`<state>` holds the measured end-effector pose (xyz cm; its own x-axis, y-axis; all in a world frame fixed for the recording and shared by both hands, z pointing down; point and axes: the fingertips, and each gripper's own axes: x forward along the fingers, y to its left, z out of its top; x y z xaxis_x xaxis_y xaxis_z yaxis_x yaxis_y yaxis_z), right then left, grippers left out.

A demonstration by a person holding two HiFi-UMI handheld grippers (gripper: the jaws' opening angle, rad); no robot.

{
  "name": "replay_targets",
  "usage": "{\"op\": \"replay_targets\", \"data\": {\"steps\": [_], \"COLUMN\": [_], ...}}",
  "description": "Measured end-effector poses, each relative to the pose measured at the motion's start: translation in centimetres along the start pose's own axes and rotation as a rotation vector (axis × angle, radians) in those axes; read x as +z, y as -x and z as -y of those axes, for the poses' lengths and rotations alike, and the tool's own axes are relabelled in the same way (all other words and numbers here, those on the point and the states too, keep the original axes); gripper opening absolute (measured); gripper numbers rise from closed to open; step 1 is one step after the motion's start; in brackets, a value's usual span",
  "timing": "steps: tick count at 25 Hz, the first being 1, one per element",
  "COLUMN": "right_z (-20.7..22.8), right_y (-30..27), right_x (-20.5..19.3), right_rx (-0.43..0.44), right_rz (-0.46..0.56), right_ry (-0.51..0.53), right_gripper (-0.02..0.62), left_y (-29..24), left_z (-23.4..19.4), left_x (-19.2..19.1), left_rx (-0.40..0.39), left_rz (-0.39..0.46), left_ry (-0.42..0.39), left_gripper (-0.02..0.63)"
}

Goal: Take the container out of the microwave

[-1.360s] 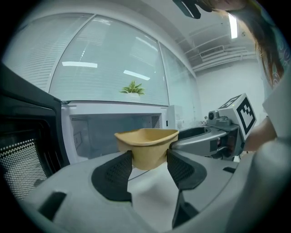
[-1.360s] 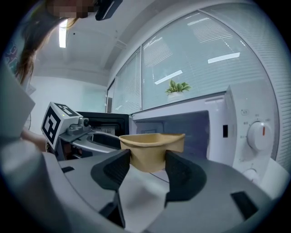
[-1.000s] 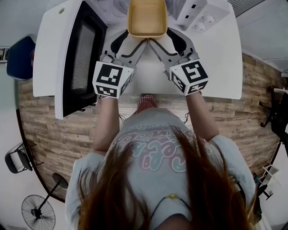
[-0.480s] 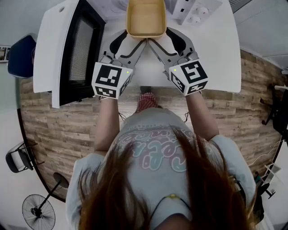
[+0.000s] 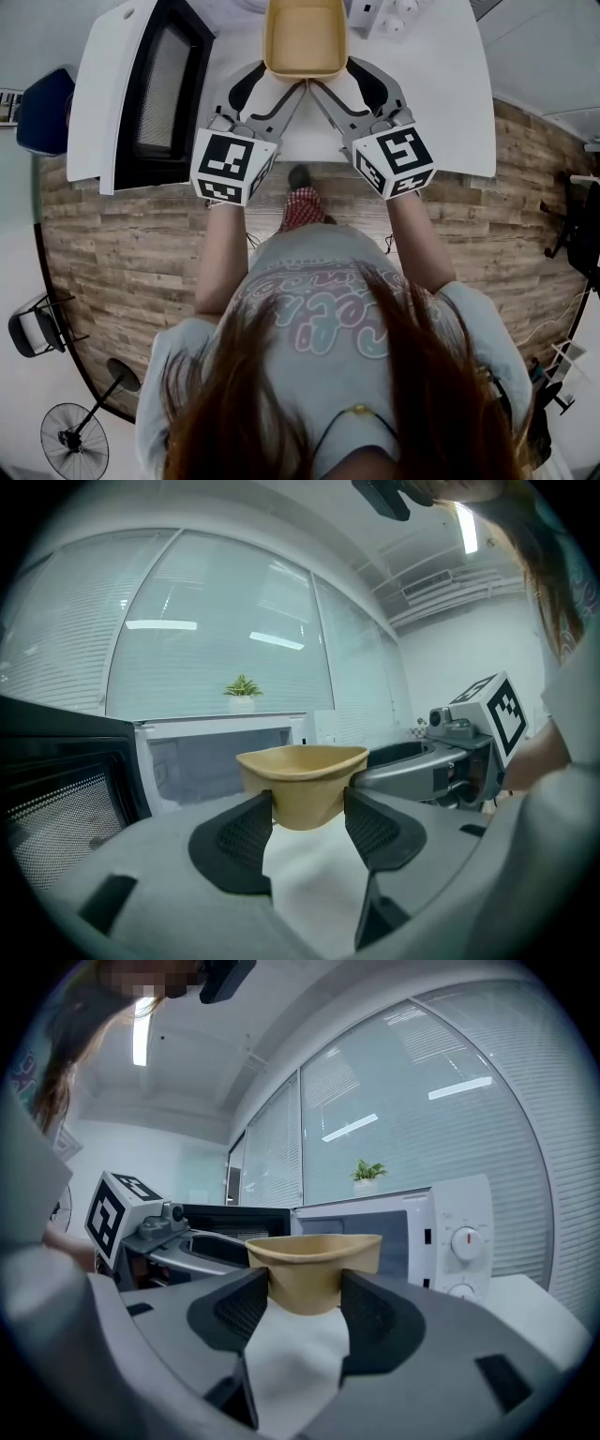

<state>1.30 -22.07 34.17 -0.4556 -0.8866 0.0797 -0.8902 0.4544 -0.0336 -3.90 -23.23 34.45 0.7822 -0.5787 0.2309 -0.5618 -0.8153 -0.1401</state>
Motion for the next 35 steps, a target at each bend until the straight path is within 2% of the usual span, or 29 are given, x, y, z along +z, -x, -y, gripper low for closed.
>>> {"op": "replay_targets", "data": {"steps": [26,35], "right_z": [-4.1,-5.1], "right_y": [6.8,8.7], "right_x": [1.0,0.7], "right_rx": [0.005,0.016], "right_rz": [0.023,0.033], "right_ry": [0.044,0.021], "right_gripper": [0.245,0.245], "left_y": [5.3,6.7], "left_z": [5.9,7.7], "left_x": [1.3,1.3], "left_rx": [0.007,0.017], "left_rz": [0.027,0.024], "left_ry": [-0.041,-0.046], "left_gripper": [0.239,0.239]}}
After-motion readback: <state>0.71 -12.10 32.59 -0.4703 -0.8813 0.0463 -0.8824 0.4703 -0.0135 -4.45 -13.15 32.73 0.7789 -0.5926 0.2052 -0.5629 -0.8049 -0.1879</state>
